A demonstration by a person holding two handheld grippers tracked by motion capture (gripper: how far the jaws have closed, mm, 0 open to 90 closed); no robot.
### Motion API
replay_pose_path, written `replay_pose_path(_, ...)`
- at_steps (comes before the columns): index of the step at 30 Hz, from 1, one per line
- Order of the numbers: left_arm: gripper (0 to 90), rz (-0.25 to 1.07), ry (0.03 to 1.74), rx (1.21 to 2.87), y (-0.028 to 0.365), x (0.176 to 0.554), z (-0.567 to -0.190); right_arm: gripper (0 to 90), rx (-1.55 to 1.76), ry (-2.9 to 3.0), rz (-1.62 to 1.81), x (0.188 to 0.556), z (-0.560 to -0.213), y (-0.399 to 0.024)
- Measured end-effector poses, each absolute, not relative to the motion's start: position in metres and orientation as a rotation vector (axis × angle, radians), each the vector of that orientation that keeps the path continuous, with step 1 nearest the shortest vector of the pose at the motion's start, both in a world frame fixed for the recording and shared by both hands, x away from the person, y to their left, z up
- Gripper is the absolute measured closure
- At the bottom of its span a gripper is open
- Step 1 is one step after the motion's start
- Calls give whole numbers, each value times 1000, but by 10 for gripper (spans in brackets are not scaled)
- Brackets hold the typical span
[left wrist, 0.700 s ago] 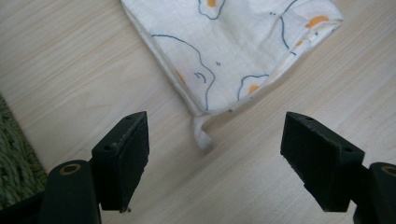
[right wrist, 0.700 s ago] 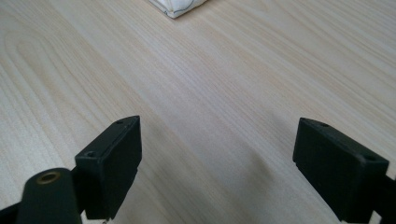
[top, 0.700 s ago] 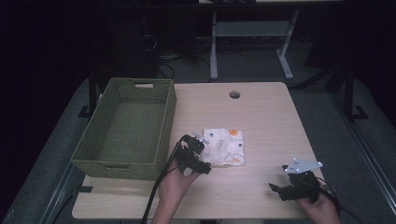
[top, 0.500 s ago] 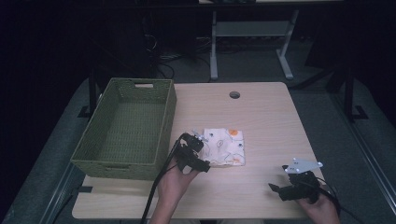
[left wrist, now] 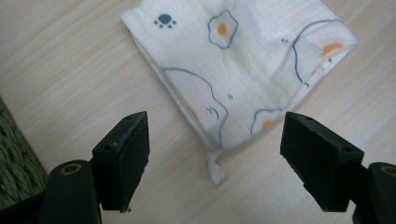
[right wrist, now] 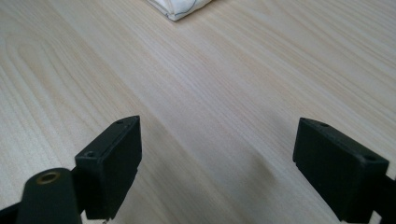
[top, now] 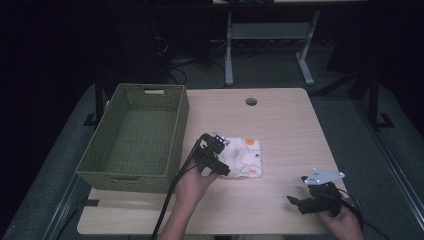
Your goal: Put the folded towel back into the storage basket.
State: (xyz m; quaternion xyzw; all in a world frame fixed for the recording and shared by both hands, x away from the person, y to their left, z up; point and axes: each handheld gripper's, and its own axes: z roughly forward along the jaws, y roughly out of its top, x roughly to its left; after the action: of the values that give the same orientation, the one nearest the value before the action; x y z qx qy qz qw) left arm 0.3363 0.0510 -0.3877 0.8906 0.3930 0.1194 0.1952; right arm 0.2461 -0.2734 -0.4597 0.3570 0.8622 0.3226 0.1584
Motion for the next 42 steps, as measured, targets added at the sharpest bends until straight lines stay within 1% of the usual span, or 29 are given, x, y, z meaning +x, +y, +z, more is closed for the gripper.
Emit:
replay_pose_path(10, 241, 326, 1114, 2532, 35, 361, -389, 153, 1014, 2462, 932, 247, -459, -273)
replay_pose_path(23, 242, 262, 1119, 2582, 3, 388, -398, 153, 1030, 2463, 949, 247, -458, -274)
replay_pose_path(33, 244, 196, 1148, 2614, -14, 408, -407, 153, 1023, 2459, 952, 248, -457, -276)
replay_pose_path(42, 244, 132, 1150, 2655, -27, 412, -425, 153, 1017, 2456, 963, 248, -457, -277)
